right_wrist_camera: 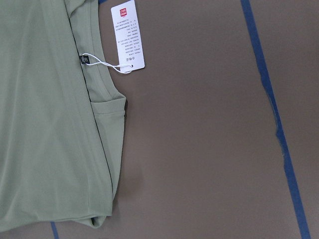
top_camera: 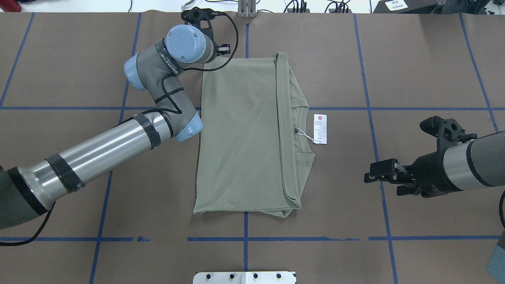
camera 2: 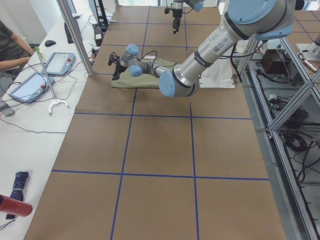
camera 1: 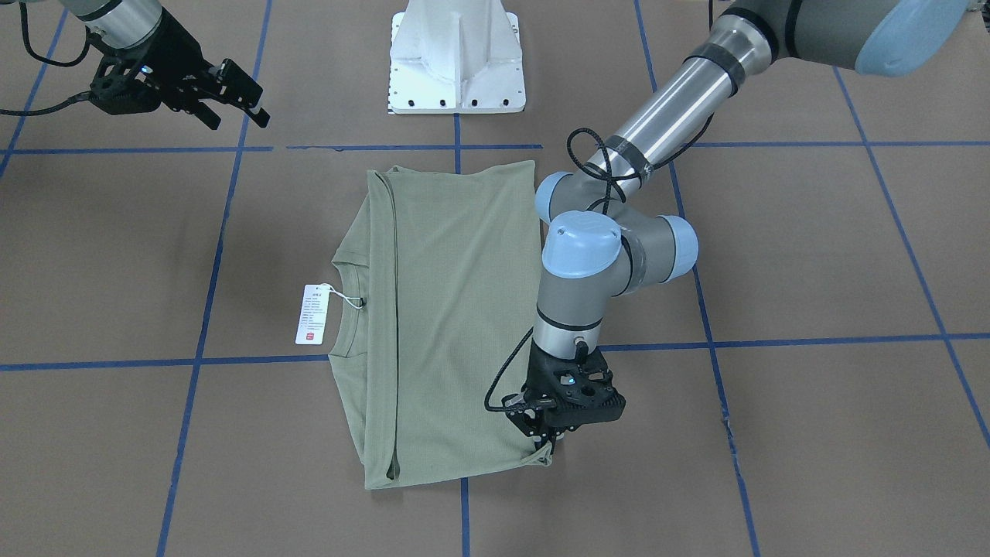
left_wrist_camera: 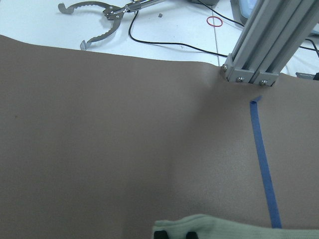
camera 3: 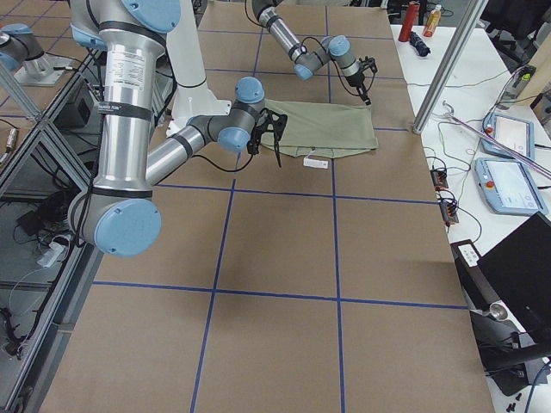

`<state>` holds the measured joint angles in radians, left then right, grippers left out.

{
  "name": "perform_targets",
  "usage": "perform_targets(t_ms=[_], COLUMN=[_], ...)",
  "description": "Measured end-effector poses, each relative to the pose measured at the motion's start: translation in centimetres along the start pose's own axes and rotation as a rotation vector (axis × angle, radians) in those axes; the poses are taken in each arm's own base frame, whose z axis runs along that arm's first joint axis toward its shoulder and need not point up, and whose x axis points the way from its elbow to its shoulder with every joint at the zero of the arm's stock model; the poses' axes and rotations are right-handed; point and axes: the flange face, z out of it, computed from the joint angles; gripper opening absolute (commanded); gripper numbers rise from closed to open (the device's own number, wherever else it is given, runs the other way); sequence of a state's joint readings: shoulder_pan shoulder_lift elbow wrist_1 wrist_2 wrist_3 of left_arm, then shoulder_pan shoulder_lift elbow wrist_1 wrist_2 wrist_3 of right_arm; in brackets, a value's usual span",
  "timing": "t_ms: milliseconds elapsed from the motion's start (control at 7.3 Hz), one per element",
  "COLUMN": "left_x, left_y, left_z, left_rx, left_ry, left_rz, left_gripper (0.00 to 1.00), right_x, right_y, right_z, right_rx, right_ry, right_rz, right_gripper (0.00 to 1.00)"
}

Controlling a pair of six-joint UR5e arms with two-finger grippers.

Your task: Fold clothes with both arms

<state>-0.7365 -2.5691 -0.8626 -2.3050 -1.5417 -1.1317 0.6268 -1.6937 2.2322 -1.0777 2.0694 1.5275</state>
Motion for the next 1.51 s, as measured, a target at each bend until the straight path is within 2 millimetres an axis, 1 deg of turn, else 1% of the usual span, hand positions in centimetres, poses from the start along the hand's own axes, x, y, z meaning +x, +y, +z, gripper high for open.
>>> perform_targets(t_ms=[137,274,411,548,685,822,959,1096,1233,1370,1507], left_x=[-0.8,-2.2,-3.9,-5.6,-7.8,-11.0,-13.9,-15.4,-15.6,-14.8,-13.8], left_y=[-1.4,-2.9,-3.6,-3.7,-2.9,-1.1,1.2,3.0,4.6,6.5,8.3], left_z=[-0.2,-0.8,-1.9,-3.6,-5.9,-9.1,-13.5,-18.0,-22.3,-24.8,-25.8], left_rx=[0.001,-0.024,-0.069,-0.111,-0.134,-0.147,-0.171,-0.198,-0.231,-0.267,-0.3], left_ry=[0.0,0.012,0.017,-0.003,-0.017,-0.004,0.025,0.043,0.062,0.078,0.091], left_rz=[0.027,0.045,0.054,0.078,0.112,0.133,0.143,0.144,0.142,0.132,0.109], left_gripper=[1.0,1.0,1.0,1.0,1.0,1.0,1.0,1.0,1.0,1.0,1.0], right_x=[-0.4,-1.3,-2.8,-5.7,-9.4,-13.4,-16.2,-17.0,-16.8,-16.4,-16.1], right_y=[-0.5,-1.4,-2.3,-2.7,-2.5,-2.1,-1.2,0.0,1.2,2.2,2.9], right_z=[0.5,1.7,3.5,5.2,7.0,9.1,11.4,13.9,16.5,18.5,19.8], right_rx=[0.012,0.021,0.031,0.041,0.043,0.034,0.019,0.007,-0.006,-0.017,-0.029], right_ry=[-0.002,0.006,0.037,0.086,0.135,0.176,0.214,0.253,0.298,0.333,0.355], right_rz=[-0.002,-0.021,-0.073,-0.135,-0.171,-0.212,-0.282,-0.353,-0.409,-0.44,-0.462], right_gripper=[1.0,1.0,1.0,1.0,1.0,1.0,1.0,1.0,1.0,1.0,1.0])
